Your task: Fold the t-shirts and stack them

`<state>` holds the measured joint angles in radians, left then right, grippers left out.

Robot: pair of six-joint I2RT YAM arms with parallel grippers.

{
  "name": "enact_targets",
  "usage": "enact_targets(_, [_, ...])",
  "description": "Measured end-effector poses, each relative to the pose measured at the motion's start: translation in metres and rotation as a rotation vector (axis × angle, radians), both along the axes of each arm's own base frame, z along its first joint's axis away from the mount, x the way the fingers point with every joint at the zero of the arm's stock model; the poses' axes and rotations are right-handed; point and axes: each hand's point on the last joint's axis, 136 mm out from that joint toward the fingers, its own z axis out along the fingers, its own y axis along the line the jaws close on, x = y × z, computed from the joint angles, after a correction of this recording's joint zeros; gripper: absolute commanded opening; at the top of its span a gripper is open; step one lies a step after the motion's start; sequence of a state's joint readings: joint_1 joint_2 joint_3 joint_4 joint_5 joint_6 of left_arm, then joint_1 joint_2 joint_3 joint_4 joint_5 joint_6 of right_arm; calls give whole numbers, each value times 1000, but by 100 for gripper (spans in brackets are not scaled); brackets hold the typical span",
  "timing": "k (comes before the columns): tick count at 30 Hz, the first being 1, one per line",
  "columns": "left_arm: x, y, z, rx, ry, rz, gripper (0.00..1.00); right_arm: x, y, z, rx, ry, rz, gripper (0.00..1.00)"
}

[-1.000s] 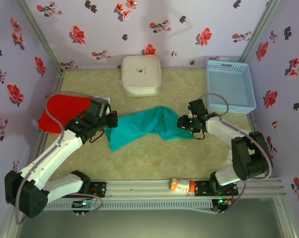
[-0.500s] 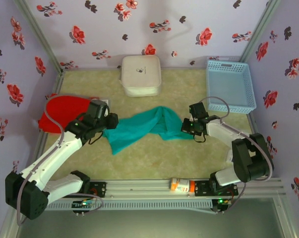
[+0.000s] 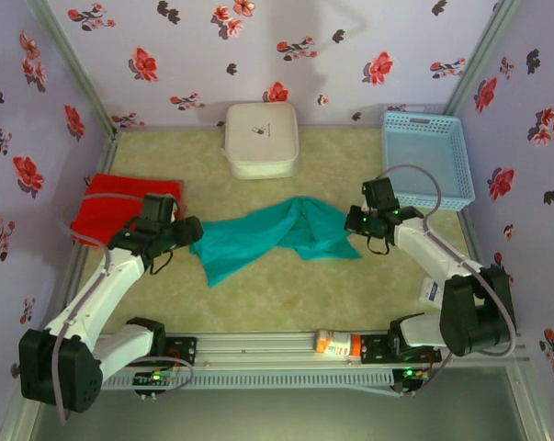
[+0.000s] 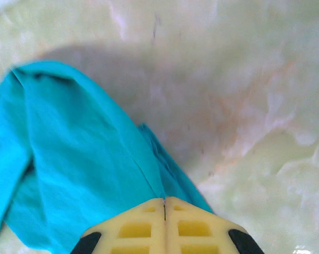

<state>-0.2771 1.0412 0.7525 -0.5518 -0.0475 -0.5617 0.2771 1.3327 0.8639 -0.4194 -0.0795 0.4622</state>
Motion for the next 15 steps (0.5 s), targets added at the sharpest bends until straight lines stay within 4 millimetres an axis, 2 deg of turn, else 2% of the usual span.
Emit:
enact_targets(6, [14,7,-10,-25,17,39,78,58,-23,81,-92,-213,-90,0])
enact_targets(9, [24,2,-20,-55,29,39,78,92,-43,108,-125,-297,-170,0])
enact_targets(10, [28,-1,-23,-68,33,37,78,102,-49,111,-132,-313,-194,4])
enact_targets(13, [38,-7,-32,-94,40,39,78,123,-61,102,-148,-296,-233,61])
enact_targets(14, [41,-9,-35,-101,43,39,78,128,-62,97,-149,-277,-232,73])
enact_targets(15, [44,-10,-38,-108,43,40,78,136,-61,90,-147,-255,-228,79])
